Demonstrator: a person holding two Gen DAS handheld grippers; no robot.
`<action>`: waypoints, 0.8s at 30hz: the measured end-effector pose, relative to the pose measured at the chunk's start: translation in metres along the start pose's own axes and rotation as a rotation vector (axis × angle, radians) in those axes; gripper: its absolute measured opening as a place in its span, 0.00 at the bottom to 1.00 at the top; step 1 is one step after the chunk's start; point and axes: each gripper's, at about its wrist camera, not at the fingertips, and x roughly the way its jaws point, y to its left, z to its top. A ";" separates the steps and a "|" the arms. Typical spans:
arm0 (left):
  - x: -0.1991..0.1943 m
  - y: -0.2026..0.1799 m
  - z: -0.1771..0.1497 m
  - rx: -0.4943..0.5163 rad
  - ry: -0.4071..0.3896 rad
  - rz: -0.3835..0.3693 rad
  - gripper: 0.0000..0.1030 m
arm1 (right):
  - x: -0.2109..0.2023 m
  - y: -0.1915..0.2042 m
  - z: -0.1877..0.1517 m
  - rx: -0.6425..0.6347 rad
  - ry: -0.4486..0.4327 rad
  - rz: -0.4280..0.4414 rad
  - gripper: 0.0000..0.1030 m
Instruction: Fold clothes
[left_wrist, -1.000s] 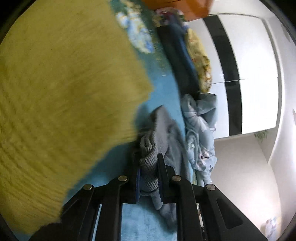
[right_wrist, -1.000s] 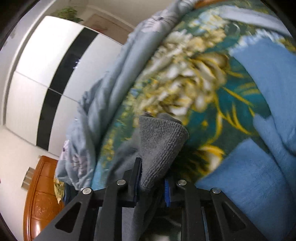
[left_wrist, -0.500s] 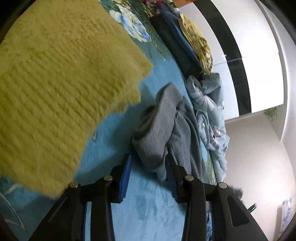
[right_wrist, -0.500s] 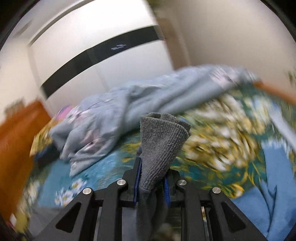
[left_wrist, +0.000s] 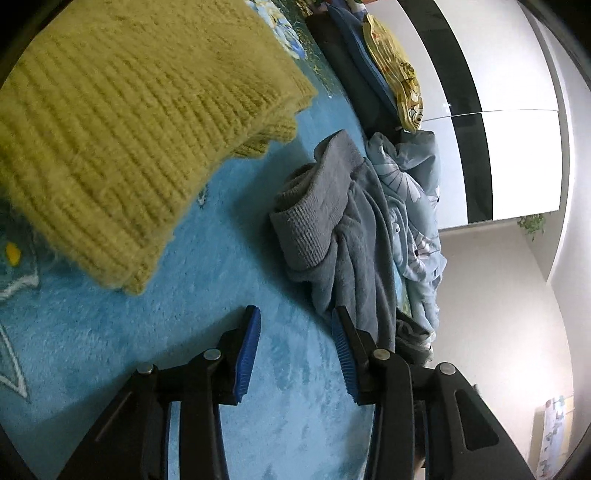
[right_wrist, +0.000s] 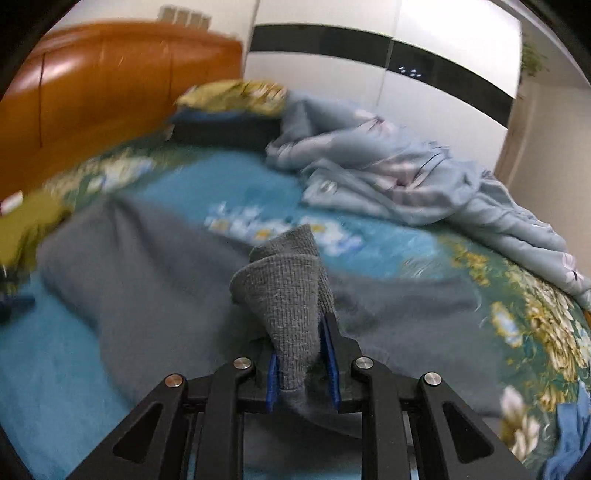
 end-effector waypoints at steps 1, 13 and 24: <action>0.000 0.000 0.000 0.001 0.000 -0.002 0.40 | 0.001 0.006 -0.007 -0.014 0.006 -0.006 0.25; 0.005 -0.004 0.008 0.009 -0.015 -0.018 0.48 | -0.051 -0.001 -0.019 0.019 -0.066 0.317 0.36; 0.020 -0.011 0.020 -0.001 -0.025 -0.034 0.55 | 0.004 -0.043 0.008 0.336 0.038 0.308 0.39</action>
